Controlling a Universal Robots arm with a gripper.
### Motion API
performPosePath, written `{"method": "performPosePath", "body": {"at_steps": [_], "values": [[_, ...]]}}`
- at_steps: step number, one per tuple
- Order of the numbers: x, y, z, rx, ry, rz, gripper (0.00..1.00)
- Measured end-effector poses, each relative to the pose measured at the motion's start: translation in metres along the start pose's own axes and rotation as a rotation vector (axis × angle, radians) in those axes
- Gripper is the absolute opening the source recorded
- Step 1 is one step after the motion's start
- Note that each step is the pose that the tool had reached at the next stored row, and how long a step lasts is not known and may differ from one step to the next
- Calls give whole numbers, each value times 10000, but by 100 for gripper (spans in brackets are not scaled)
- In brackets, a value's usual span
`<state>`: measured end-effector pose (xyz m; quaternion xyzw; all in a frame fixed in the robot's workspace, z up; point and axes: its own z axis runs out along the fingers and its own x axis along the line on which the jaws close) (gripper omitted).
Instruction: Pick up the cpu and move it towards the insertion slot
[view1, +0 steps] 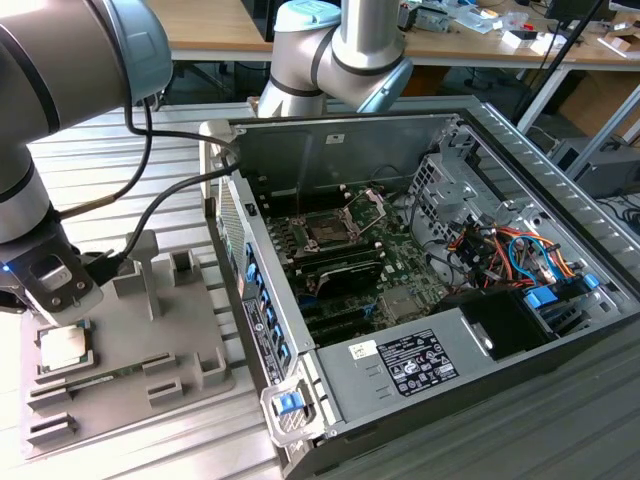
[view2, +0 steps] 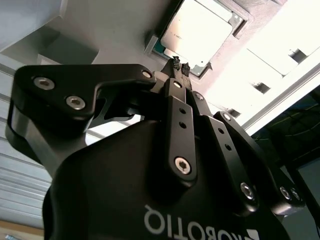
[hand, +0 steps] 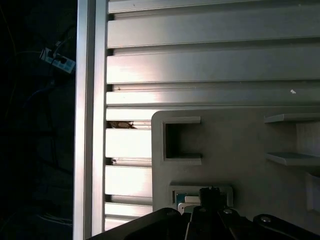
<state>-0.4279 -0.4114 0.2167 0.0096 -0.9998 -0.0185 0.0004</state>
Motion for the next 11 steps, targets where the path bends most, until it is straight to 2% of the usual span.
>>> {"method": "performPosePath", "body": {"at_steps": [11], "values": [[20,-49,21,11,0,2,11]]}}
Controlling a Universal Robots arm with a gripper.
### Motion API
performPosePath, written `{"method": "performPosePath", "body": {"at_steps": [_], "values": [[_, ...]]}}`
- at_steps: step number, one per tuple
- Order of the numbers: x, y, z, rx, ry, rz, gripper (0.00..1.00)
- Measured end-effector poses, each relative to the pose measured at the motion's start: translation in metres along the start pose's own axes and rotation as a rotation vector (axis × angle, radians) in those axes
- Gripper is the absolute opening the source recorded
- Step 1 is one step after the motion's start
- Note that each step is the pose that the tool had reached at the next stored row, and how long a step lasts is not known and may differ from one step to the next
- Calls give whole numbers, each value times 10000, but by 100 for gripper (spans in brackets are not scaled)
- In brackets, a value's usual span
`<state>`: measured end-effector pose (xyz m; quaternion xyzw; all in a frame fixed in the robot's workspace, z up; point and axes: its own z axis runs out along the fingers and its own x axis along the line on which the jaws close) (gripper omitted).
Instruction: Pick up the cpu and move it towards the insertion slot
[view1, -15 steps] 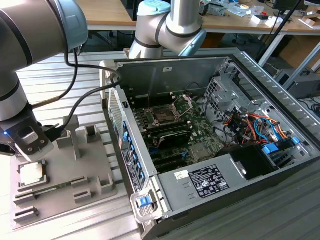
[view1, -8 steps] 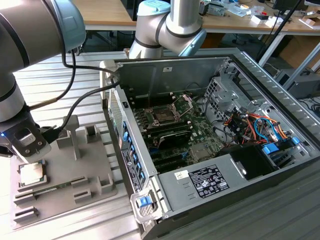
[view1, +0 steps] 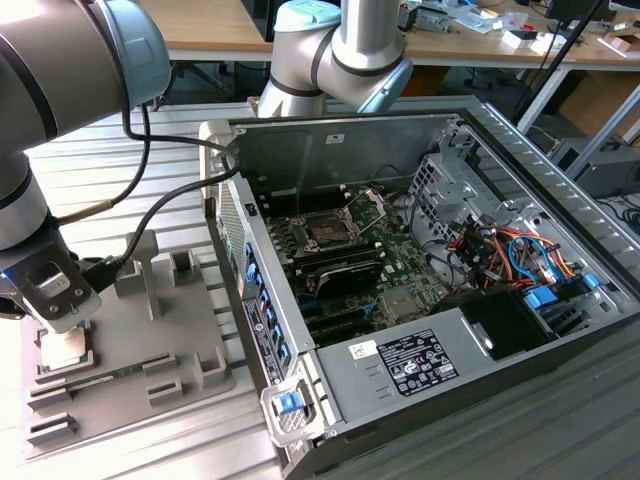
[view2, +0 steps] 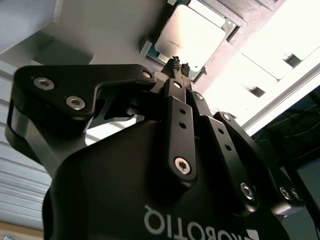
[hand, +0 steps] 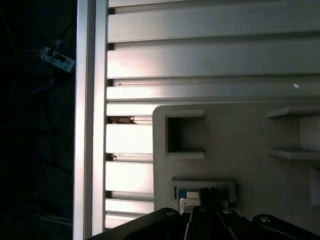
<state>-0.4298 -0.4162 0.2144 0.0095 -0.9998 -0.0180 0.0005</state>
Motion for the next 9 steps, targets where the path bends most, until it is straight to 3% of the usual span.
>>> {"method": "performPosePath", "body": {"at_steps": [9], "values": [[2,-29,21,7,-1,0,11]]}}
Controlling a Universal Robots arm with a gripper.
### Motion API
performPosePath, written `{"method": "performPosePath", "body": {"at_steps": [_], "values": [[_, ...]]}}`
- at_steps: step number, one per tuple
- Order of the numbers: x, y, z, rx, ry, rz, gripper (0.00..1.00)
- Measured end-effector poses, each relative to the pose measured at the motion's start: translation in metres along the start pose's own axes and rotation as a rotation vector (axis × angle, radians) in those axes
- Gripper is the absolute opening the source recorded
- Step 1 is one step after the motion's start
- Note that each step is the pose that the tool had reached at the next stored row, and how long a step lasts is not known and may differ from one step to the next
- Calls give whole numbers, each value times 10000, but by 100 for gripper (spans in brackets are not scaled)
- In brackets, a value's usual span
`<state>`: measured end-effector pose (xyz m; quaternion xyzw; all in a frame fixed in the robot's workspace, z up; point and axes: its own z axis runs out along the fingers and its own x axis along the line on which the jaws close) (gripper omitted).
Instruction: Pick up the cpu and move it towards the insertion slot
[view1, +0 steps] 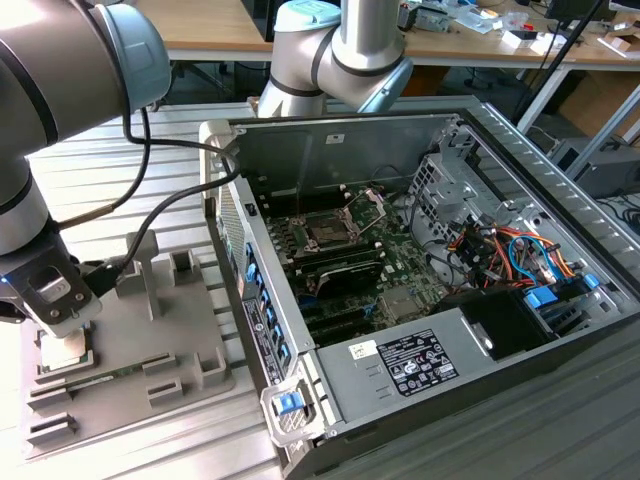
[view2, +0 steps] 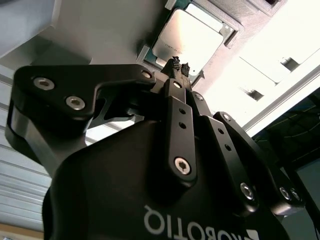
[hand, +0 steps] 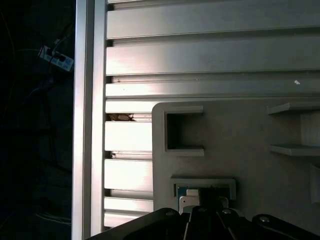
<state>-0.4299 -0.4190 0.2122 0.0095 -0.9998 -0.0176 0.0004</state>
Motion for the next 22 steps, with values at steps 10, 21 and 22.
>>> {"method": "performPosePath", "body": {"at_steps": [10,21,22], "values": [[2,-27,22,2,0,0,11],[2,-47,37,3,0,0,11],[2,-48,38,3,1,0,11]]}}
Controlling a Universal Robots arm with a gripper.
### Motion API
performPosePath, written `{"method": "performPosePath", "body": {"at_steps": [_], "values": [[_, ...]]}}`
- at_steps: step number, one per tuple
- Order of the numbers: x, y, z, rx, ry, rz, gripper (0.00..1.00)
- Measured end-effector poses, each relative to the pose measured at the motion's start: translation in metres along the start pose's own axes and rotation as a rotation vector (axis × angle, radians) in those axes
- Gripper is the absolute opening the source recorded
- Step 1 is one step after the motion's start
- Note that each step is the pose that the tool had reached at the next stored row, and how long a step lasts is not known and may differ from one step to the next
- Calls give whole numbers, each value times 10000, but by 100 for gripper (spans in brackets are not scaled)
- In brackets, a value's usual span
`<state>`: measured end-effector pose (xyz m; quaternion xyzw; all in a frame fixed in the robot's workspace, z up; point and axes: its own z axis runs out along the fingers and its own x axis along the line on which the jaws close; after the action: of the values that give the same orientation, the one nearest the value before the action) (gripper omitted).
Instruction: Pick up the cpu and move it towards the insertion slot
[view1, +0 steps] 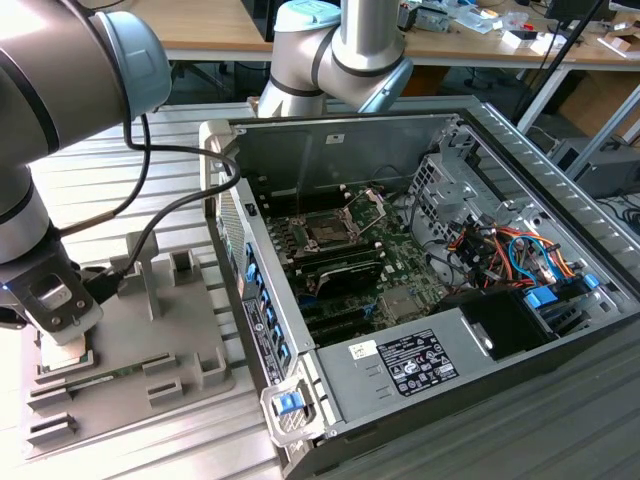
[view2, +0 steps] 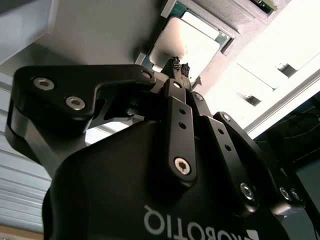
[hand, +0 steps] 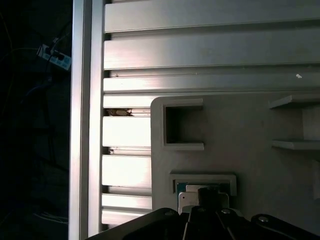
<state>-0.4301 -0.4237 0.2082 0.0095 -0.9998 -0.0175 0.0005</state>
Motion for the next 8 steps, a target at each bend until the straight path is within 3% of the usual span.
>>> {"method": "performPosePath", "body": {"at_steps": [8], "values": [[0,-12,9,1,0,-1,11]]}}
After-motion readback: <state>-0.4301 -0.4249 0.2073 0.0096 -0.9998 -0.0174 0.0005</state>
